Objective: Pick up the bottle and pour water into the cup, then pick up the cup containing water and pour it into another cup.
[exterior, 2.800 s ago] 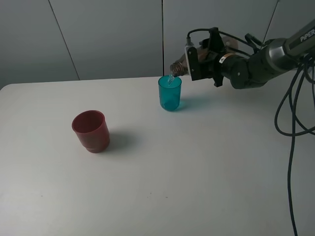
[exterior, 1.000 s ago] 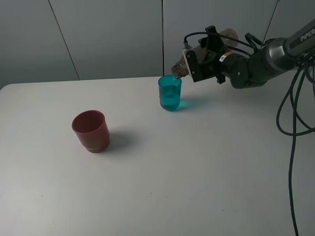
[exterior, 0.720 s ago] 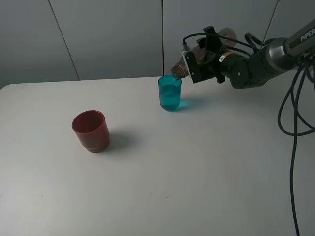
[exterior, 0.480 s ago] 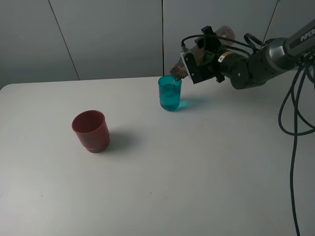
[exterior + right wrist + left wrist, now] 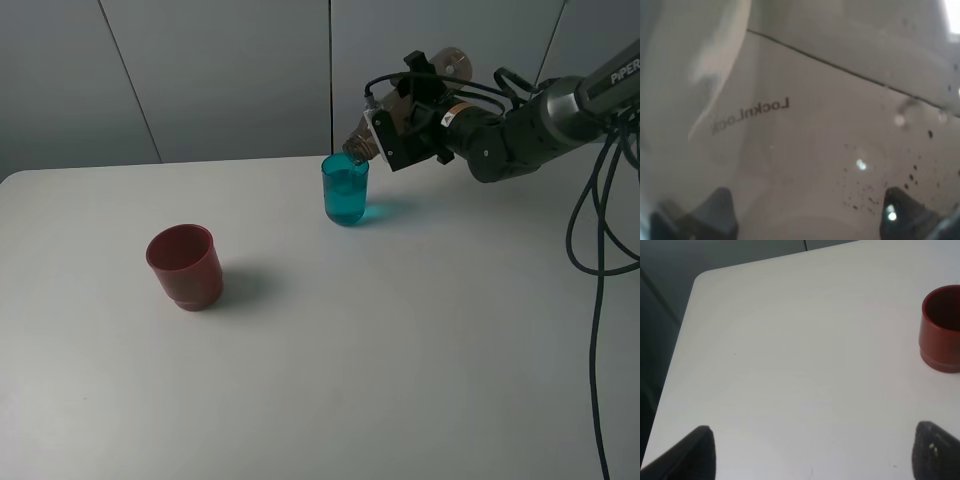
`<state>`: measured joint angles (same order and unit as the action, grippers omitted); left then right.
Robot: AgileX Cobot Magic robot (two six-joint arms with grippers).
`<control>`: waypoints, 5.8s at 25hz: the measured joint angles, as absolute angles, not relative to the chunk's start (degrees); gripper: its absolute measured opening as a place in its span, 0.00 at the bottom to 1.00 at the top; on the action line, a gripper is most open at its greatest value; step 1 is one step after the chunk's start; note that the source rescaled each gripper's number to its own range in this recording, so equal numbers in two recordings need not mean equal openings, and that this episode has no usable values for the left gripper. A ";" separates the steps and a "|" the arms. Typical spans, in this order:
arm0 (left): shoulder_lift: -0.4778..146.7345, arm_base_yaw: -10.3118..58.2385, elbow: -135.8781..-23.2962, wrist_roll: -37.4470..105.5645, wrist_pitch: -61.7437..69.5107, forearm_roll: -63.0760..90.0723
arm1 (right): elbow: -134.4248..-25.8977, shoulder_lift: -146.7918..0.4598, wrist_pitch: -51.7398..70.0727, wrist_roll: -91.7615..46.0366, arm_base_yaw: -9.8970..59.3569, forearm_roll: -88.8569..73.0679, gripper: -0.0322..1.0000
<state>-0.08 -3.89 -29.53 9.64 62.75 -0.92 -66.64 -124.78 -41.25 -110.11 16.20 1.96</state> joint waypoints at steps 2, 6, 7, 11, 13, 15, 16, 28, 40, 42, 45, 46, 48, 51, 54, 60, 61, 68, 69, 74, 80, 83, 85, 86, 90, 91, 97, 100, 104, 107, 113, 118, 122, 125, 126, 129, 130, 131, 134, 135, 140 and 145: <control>-0.08 -3.89 -29.53 9.64 62.75 -0.92 | -66.64 -124.78 -41.25 -110.11 16.20 2.08 0.06; -0.08 -3.89 -29.53 9.64 62.75 -0.92 | -66.77 -124.78 -41.25 -110.11 16.20 2.20 0.06; -0.08 -3.89 -29.53 9.64 62.75 -0.92 | -66.77 -124.78 -41.25 -110.11 16.20 2.20 0.06; -0.08 -3.89 -29.53 9.64 62.75 -0.92 | -66.77 -124.78 -41.25 -105.11 16.20 2.20 0.06; -0.08 -3.89 -29.53 9.64 62.75 -0.92 | -66.77 -124.78 -41.25 -101.06 16.20 2.32 0.06; -0.08 -3.89 -29.53 9.64 62.75 -0.92 | -66.81 -124.78 -40.62 -96.73 16.20 2.32 0.06; -0.08 -3.89 -29.53 9.64 62.75 -0.92 | -66.81 -124.57 -39.70 -93.71 16.20 2.32 0.06; -0.08 -3.89 -29.53 9.64 62.75 -0.92 | -55.46 -112.14 -36.40 -51.77 16.20 2.32 0.06; -0.08 -3.89 -29.53 9.75 62.75 -0.92 | -46.16 -108.02 -38.86 -1.59 11.13 5.17 0.06; -0.08 -3.89 -29.53 9.75 62.75 -0.92 | -45.93 -108.92 -39.55 1.91 9.58 5.65 0.06; -0.08 -3.89 -29.53 9.75 62.75 -0.92 | -45.93 -111.60 -41.71 4.72 7.95 5.93 0.06; -0.08 -3.89 -29.53 9.75 62.75 -0.92 | -45.93 -112.56 -42.44 4.96 7.67 6.08 0.06; -0.08 -3.89 -29.53 9.75 62.75 -0.92 | -46.04 -114.34 -43.49 5.27 7.43 6.34 0.06; -0.08 -3.89 -29.53 9.75 62.75 -0.92 | -46.81 -116.96 -44.86 5.37 7.43 6.55 0.06; -0.08 -3.89 -29.53 9.75 62.75 -0.92 | -48.14 -119.31 -46.09 5.37 7.43 6.81 0.06; -0.08 -3.89 -29.53 9.75 62.75 -0.92 | -49.66 -120.84 -46.59 4.30 7.34 6.81 0.06; -0.08 -3.89 -29.53 9.75 62.75 -0.92 | -49.77 -120.84 -46.73 3.89 7.34 6.81 0.06; -0.08 -3.89 -29.53 9.75 62.75 -0.92 | -49.99 -121.68 -46.03 3.41 7.22 6.81 0.06; -0.08 -3.89 -29.53 9.75 62.75 -0.92 | -49.99 -121.73 -46.03 3.41 7.22 6.81 0.06; -0.08 -3.89 -29.53 9.75 62.75 -0.92 | -49.99 -121.73 -44.79 3.41 7.22 6.81 0.06; -0.08 -3.89 -29.53 9.75 62.75 -0.92 | -49.99 -121.73 -44.71 3.41 7.22 6.81 0.06; -0.08 -3.89 -29.53 9.75 62.75 -0.92 | -49.99 -121.73 -44.71 3.41 7.22 6.81 0.06; -0.08 -3.89 -29.53 9.75 62.75 -0.92 | -49.99 -121.73 -44.71 3.41 7.22 6.81 0.11; -0.08 -3.89 -29.53 9.75 62.75 -0.92 | -49.99 -121.73 -44.71 3.68 7.22 6.93 0.26; -0.08 -3.89 -29.53 9.75 62.75 -0.92 | -49.99 -121.73 -44.03 5.03 7.22 7.94 0.79; -0.08 -3.89 -29.53 9.75 62.75 -0.92 | -49.99 -121.73 -43.60 5.31 7.22 8.18 0.86; -0.08 -3.89 -29.53 9.75 62.75 -0.92 | -46.51 -119.70 -43.19 5.53 7.22 8.40 0.92; -0.08 -3.89 -29.53 9.75 62.75 -0.92 | -43.52 -117.38 -43.05 5.53 7.22 8.40 0.92; -0.08 -3.89 -29.53 9.75 62.75 -0.92 | -39.19 -114.33 -42.30 4.16 7.22 8.29 0.92; -0.08 -3.89 -29.53 9.75 62.75 -0.92 | -35.63 -111.21 -40.96 3.64 7.22 8.29 0.92; -0.08 -3.89 -29.53 9.75 62.75 -0.92 | -26.48 -103.40 -40.40 3.41 7.35 13.94 0.92; -0.08 -3.89 -29.53 9.75 62.75 -0.92 | -23.77 -100.26 -40.45 5.61 11.70 22.43 0.92; -0.08 -3.89 -29.53 9.63 62.75 -0.92 | -23.68 -100.03 -41.34 6.35 15.99 20.33 0.92; -0.08 -3.89 -29.53 9.63 62.75 -0.92 | -24.08 -100.03 -41.34 5.76 19.69 16.70 0.93; -0.08 -3.89 -29.53 9.63 62.75 -0.92 | -24.37 -100.03 -41.34 5.07 20.78 15.49 0.93; -0.08 -3.89 -29.53 9.63 62.75 -0.92 | -26.92 -101.56 -41.47 3.11 23.85 11.38 0.93; -0.08 -3.89 -29.53 9.63 62.75 -0.92 | -27.82 -102.37 -41.47 2.84 24.48 10.70 0.93; -0.08 -3.89 -29.53 9.63 62.75 -0.92 | -29.20 -103.70 -41.47 2.59 25.28 9.83 0.93; -0.08 -3.89 -29.53 9.63 62.75 -0.92 | -33.21 -107.78 -41.47 2.36 27.16 7.81 0.93; -0.08 -3.89 -29.53 9.63 62.75 -0.92 | -34.77 -109.14 -41.47 2.36 27.57 7.04 0.93; -0.08 -3.89 -29.53 9.63 62.75 -0.92 | -41.26 -115.94 -41.47 2.36 29.39 3.03 0.93; -0.08 -3.89 -29.53 9.63 62.75 -0.92 | -44.09 -119.76 -41.47 2.26 29.57 -2.93 0.93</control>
<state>-0.08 -3.89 -29.53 9.63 62.75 -0.92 -44.09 -119.76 -41.47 2.26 29.57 -2.93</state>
